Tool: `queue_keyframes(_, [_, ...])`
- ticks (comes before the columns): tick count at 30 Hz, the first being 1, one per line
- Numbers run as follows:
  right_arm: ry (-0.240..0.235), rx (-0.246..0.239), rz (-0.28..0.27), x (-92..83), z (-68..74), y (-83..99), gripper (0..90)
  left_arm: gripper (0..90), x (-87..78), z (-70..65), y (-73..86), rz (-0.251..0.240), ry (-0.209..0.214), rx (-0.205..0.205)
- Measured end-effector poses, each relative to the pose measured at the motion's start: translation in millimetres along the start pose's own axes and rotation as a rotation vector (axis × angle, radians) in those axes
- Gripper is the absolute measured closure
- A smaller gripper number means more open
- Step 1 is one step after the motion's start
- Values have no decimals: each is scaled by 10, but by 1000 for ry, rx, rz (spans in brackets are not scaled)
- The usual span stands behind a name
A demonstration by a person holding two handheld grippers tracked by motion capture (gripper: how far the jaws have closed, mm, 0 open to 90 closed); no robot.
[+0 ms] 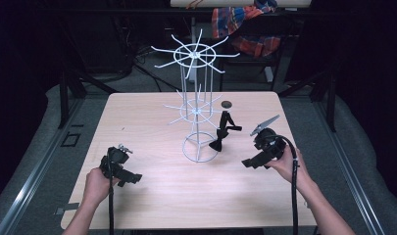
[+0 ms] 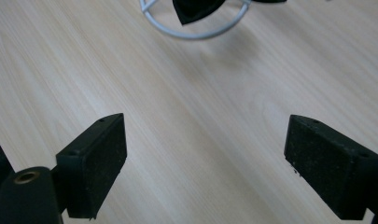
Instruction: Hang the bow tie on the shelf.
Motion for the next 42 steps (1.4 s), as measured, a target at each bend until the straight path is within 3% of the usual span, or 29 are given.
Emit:
queue_keyframes(9, [-6, 8, 58, 79, 75, 251, 97, 18, 1, -4, -2, 0, -2, 0])
queue_keyframes(16, [-30, 43, 92, 115, 160, 506, 74, 18, -3, -11, 1, -2, -4, -2])
queue_keyframes(17, [-28, 60, 78, 127, 188, 544, 68, 18, -3, -11, 1, -1, -4, -2])
queue_keyframes(18, [-25, 44, 107, 109, 192, 581, 64, 18, -4, -11, 2, 0, -5, -2])
queue_keyframes(25, [-3, 69, 143, 61, 250, 828, 47, 18, 4, -13, -2, 3, -8, -2])
queue_keyframes(27, [2, 92, 128, 35, 246, 883, 47, 18, 12, -14, -4, 1, -9, -7])
queue_keyframes(31, [12, 117, 120, 16, 221, 958, 41, 18, 16, -18, -13, 2, -12, -1])
queue_keyframes(33, [15, 110, 131, 29, 214, 961, 38, 18, 21, -24, -17, 14, -6, 3])
queue_keyframes(36, [63, 81, 142, 31, 204, 959, 43, 17, 34, -38, -29, 12, -8, 7])
queue_keyframes(42, [61, 99, 129, 64, 182, 994, 27, 17, 48, -45, -51, 14, -6, 16])
Point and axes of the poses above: each handheld gripper's, and its own axes: x roughly forward along the jaws, y roughly out of its underside, z roughly to its left, the point moved 3 cm from there along x, roughly forward along the jaws, and after that the axes turned 8 degrees about -x, right-handed, at the moved point
